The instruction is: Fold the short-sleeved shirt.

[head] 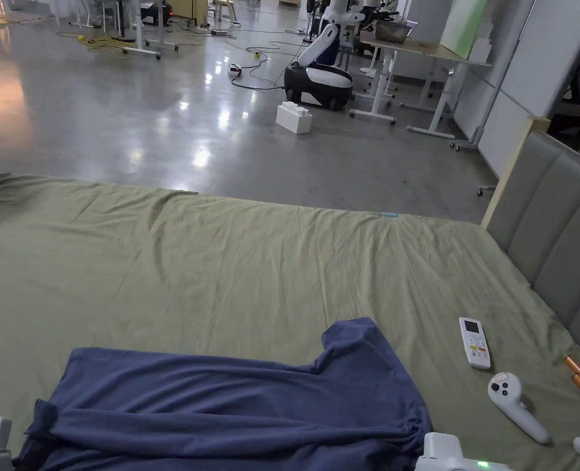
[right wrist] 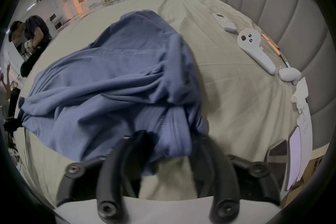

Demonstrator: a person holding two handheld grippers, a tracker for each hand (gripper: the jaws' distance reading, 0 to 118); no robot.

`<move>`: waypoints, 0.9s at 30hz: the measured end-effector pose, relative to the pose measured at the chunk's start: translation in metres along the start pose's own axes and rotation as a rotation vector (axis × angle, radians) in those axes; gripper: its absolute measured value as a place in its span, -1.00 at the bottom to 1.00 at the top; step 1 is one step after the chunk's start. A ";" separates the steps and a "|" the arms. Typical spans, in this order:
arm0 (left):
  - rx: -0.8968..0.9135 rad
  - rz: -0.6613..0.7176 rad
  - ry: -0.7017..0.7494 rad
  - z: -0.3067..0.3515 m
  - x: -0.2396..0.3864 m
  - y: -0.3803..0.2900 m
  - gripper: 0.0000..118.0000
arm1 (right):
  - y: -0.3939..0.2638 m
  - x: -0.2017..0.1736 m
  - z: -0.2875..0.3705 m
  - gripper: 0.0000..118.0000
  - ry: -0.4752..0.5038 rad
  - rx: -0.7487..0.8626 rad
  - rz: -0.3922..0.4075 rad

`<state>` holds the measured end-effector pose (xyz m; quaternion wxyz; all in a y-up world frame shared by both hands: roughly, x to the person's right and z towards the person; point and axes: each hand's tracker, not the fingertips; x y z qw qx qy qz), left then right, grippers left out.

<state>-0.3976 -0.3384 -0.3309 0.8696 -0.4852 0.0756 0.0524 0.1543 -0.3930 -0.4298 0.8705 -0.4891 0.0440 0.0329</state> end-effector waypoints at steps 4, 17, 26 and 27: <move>-0.002 0.010 -0.004 -0.003 0.000 -0.003 -0.90 | -0.004 -0.014 -0.006 -0.69 -0.040 0.015 0.075; 0.116 0.045 -0.070 0.030 -0.019 0.023 -0.90 | 0.024 -0.010 0.060 -0.88 -0.052 0.137 0.068; 0.199 0.043 -0.110 0.090 -0.023 0.038 -0.90 | 0.044 -0.009 0.120 -0.88 -0.031 0.213 0.079; 0.202 0.043 -0.108 0.092 -0.025 0.036 -0.90 | 0.042 -0.003 0.124 -0.88 -0.029 0.207 0.082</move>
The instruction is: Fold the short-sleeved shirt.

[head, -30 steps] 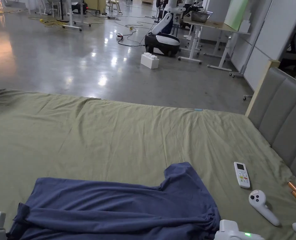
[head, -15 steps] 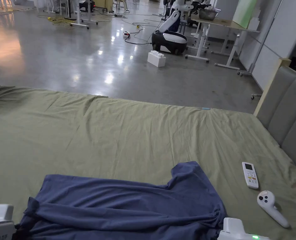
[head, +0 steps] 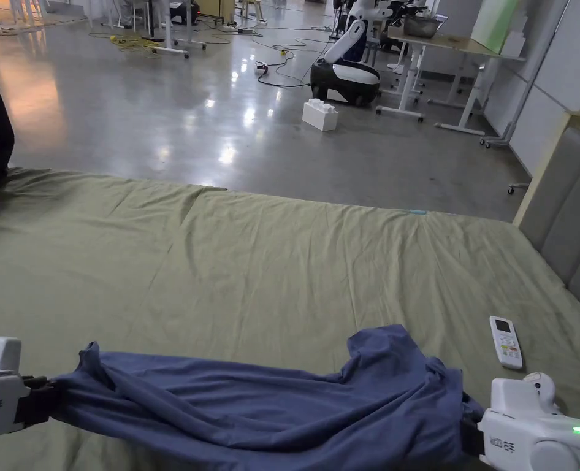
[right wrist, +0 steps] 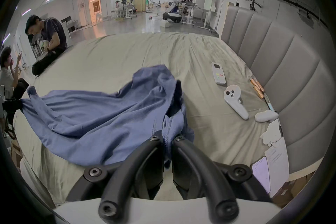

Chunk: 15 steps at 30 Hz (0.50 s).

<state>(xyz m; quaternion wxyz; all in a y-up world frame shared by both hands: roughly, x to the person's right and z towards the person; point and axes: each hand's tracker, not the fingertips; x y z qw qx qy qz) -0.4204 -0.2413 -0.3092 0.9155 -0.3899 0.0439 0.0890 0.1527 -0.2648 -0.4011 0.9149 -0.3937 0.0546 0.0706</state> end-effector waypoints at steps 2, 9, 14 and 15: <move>0.005 0.001 0.004 0.017 -0.007 -0.006 -0.90 | -0.007 0.005 0.014 -0.88 -0.004 0.010 0.007; -0.007 0.074 0.000 0.050 -0.032 -0.053 -0.90 | -0.051 0.009 0.047 -0.88 0.036 -0.039 -0.003; -0.095 0.091 0.019 0.046 -0.032 -0.101 -0.90 | -0.105 -0.003 0.047 -0.88 0.007 -0.145 0.018; -0.113 0.096 0.026 0.043 -0.032 -0.111 -0.90 | -0.115 -0.005 0.045 -0.88 0.001 -0.171 0.026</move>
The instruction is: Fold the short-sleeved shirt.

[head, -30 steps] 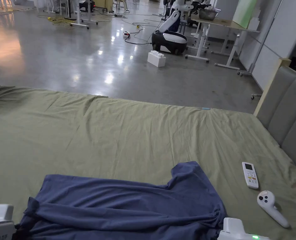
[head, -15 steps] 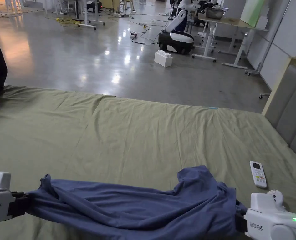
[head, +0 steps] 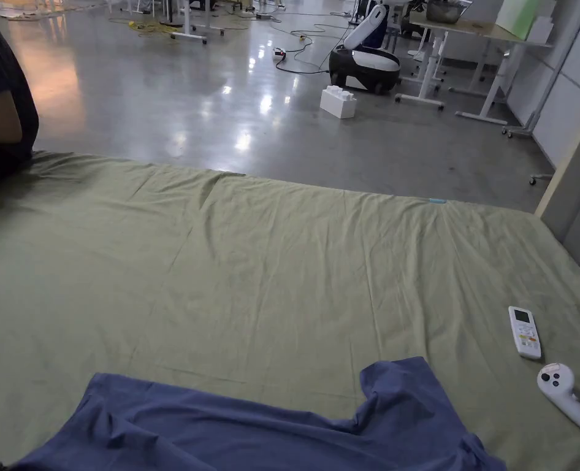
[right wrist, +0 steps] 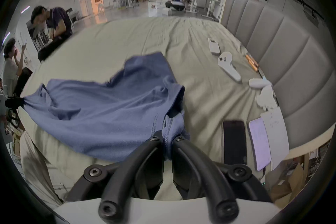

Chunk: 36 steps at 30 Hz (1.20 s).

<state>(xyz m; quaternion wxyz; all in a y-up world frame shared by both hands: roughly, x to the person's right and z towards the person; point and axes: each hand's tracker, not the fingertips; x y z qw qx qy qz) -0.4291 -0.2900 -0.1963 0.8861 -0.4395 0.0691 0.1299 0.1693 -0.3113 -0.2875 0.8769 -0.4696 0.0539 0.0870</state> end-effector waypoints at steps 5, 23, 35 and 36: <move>-0.108 -0.020 0.073 -0.028 -0.003 -0.035 -0.90 | -0.047 -0.012 -0.031 -0.88 -0.049 -0.091 0.025; -0.088 -0.098 0.102 -0.040 0.037 -0.037 -0.66 | -0.024 -0.031 -0.004 0.45 -0.154 0.107 -0.044; 0.427 -0.126 0.035 -0.004 0.098 0.022 -0.11 | 0.045 -0.089 0.041 0.35 -0.075 0.634 -0.105; 0.467 -0.138 0.049 0.001 0.110 0.023 -0.11 | 0.048 -0.094 0.045 0.25 -0.074 0.671 -0.102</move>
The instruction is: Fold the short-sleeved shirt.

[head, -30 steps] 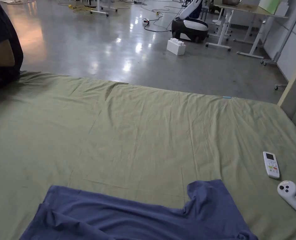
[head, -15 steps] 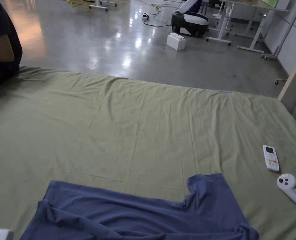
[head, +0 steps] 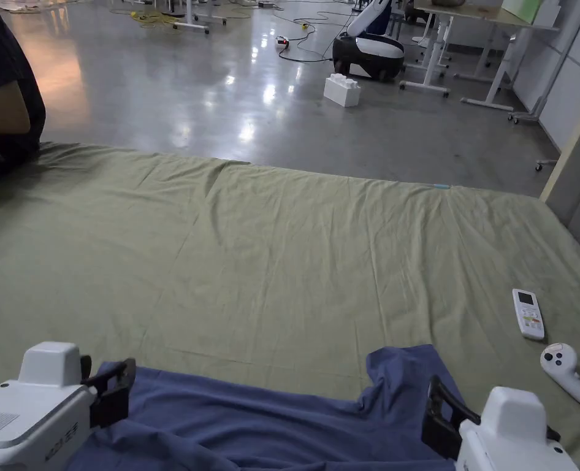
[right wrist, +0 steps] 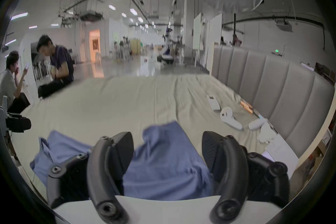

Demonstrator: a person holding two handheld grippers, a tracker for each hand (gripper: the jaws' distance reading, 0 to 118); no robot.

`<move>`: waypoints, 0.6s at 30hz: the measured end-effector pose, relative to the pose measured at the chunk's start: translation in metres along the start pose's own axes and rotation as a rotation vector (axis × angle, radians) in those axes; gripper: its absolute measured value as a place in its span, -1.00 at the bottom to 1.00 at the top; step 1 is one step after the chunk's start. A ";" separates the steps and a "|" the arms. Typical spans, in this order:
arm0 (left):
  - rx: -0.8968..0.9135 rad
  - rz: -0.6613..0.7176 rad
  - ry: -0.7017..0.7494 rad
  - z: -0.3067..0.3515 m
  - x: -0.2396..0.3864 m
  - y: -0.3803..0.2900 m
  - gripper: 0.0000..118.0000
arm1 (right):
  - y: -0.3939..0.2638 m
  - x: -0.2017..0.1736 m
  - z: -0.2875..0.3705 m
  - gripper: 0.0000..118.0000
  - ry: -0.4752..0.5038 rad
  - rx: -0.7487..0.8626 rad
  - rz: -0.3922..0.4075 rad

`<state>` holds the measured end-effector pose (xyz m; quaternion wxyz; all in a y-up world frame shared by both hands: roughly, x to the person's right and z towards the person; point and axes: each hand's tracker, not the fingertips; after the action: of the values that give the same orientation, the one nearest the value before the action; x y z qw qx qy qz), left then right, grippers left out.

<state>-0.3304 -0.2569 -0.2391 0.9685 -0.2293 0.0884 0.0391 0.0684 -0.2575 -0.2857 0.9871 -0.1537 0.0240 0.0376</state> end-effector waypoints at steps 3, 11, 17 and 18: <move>0.101 -0.015 0.003 0.007 0.003 0.013 -0.13 | 0.010 -0.011 0.001 -0.24 0.001 0.079 -0.009; 0.234 -0.076 0.019 0.023 0.018 0.029 -0.96 | 0.025 -0.027 0.003 -0.96 -0.009 0.191 -0.030; 0.166 -0.067 0.019 0.014 0.008 0.026 -0.98 | 0.026 -0.032 -0.002 -0.99 0.001 0.212 0.018; 0.142 -0.057 0.017 0.008 0.002 0.026 -0.98 | 0.025 -0.032 -0.004 -0.99 0.004 0.199 0.015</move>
<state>-0.3299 -0.2298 -0.2444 0.9823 -0.1627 0.0926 0.0034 0.0346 -0.2375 -0.2954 0.9971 -0.0548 0.0305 0.0421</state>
